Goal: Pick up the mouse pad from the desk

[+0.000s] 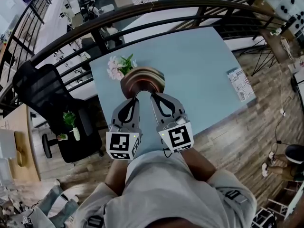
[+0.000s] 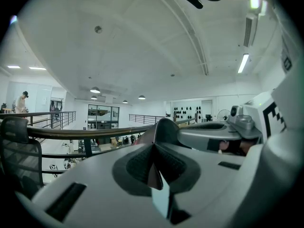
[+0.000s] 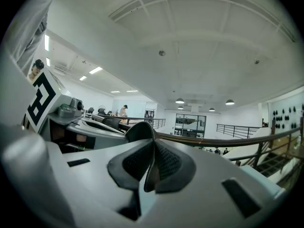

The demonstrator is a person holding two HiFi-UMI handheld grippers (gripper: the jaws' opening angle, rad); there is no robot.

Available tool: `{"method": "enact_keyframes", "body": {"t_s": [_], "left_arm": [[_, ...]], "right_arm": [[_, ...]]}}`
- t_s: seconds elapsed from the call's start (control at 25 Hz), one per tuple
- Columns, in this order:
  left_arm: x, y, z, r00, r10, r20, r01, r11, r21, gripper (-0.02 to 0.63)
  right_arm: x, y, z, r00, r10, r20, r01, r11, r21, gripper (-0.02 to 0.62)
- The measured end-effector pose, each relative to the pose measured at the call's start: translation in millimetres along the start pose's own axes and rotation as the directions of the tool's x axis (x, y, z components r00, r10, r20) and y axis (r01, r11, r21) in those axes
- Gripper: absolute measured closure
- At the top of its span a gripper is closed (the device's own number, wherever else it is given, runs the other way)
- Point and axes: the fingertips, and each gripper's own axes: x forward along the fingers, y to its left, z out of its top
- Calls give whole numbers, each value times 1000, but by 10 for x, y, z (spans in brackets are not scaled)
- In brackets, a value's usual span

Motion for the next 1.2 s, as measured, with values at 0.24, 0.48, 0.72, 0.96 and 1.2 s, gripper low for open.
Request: {"method": "enact_keyframes", "body": {"t_s": [0.24,0.48,0.72,0.96,1.2], "left_arm": [[-6,-8,-13,1000,-7,-1,7,1000,4,581],[-7,11,-27,1000,-8,-5,8,1000,7,581],[-19,0,-21,1000,-7,-3,7,1000,9,581],[-22,-49,-33,1000,-10,-7,10,1000,9,581],[-44,-34,-49,1000,-11,-10,11,1000,7,581]], "right_arm": [[-2,9,-11,1000,-2,0,2,1000,-1,578],[16,25,-7,1000,0,3,0,1000,-3,578],[-10,31,-10,1000,0,2,0,1000,-7,580],[-63,6,-24,1000,-6,-6,6,1000,-8,580],[-62,34,-33,1000,-6,-10,6,1000,-7,580]]}}
